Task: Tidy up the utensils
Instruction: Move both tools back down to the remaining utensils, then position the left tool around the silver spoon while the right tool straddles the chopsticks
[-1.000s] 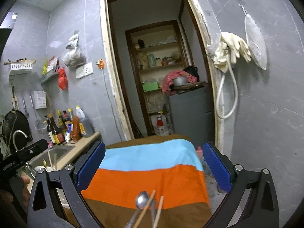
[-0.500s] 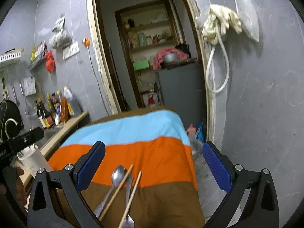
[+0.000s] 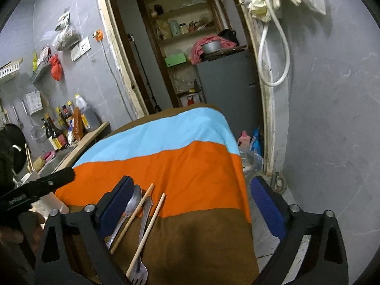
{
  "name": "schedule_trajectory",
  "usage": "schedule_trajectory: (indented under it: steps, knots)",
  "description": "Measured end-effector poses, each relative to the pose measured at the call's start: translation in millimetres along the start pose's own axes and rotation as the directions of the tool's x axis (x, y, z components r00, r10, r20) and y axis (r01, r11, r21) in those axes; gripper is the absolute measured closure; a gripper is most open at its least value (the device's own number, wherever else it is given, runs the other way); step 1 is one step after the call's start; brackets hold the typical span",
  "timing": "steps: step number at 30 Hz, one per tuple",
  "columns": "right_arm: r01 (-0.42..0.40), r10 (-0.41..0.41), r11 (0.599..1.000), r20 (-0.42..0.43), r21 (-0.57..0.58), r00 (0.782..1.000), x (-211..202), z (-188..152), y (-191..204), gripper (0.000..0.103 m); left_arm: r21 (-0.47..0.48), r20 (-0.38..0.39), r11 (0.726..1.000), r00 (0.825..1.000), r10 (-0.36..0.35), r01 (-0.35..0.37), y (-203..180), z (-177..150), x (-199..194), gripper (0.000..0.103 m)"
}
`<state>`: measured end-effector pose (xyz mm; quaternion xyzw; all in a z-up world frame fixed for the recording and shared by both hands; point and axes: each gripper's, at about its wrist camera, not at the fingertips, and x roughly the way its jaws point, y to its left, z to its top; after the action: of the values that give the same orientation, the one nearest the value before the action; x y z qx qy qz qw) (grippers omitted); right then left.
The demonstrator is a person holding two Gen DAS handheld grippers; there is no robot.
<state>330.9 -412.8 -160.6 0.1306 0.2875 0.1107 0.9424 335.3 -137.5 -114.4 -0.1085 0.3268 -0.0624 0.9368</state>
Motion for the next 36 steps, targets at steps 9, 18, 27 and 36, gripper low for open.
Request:
schedule_trajectory:
  steps: [9,18,27,36]
  knots:
    - [-0.093,0.089,0.995,-0.093,-0.039,0.992,34,-15,13,0.048,-0.027,-0.086,0.999,0.996,-0.038,0.036,8,-12,44,0.013]
    - [-0.145,0.128,0.986,-0.184,-0.082,0.974,52,-26,23,0.072,-0.078,-0.149,0.990,0.981,-0.127,0.116,17,-15,71,0.044]
    - [-0.196,0.162,0.975,-0.270,-0.105,0.949,66,-34,34,0.073,-0.075,-0.239,0.977,0.948,-0.211,0.198,9,-20,94,0.064]
    - [-0.201,0.164,0.975,-0.301,-0.097,0.939,72,-36,34,0.073,-0.056,-0.291,0.964,0.919,-0.265,0.261,2,-18,108,0.068]
